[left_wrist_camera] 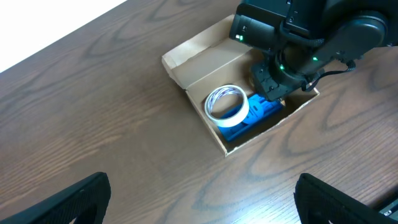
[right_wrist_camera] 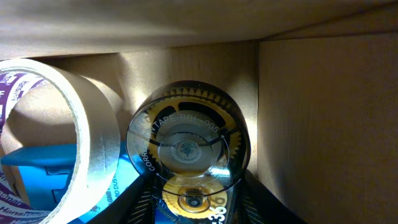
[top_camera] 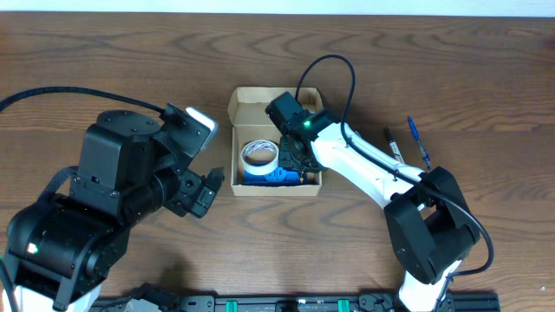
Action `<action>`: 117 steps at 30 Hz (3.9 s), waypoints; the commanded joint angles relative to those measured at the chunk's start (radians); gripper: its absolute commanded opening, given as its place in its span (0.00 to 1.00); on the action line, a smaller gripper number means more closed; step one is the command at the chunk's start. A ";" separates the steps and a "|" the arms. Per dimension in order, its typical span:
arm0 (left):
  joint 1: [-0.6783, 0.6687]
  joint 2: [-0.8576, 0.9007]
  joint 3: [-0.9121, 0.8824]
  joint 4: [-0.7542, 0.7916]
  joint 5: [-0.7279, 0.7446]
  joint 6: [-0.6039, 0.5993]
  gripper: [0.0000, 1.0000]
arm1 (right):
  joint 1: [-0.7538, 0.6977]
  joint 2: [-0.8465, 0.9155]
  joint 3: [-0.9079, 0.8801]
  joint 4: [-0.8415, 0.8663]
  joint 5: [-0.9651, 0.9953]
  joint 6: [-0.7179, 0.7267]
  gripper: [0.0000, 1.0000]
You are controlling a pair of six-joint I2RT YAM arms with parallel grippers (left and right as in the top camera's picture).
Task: Pack container
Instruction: 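Lower the correction tape into the box's right side and release, then withdraw the right gripper and move it to the black marker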
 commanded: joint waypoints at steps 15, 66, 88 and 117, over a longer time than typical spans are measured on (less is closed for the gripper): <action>0.003 0.000 0.013 0.000 -0.007 -0.010 0.95 | -0.006 0.012 -0.005 0.009 0.021 -0.011 0.51; 0.003 0.000 0.013 0.000 -0.007 -0.010 0.95 | -0.280 -0.394 0.372 -0.633 0.555 -0.188 0.99; 0.003 0.000 0.013 0.000 -0.007 -0.010 0.95 | -0.542 -0.386 -0.140 -0.031 0.082 -0.565 0.90; 0.003 0.000 0.013 0.000 -0.007 -0.010 0.95 | -0.612 -0.143 -0.389 0.378 0.039 -0.584 0.68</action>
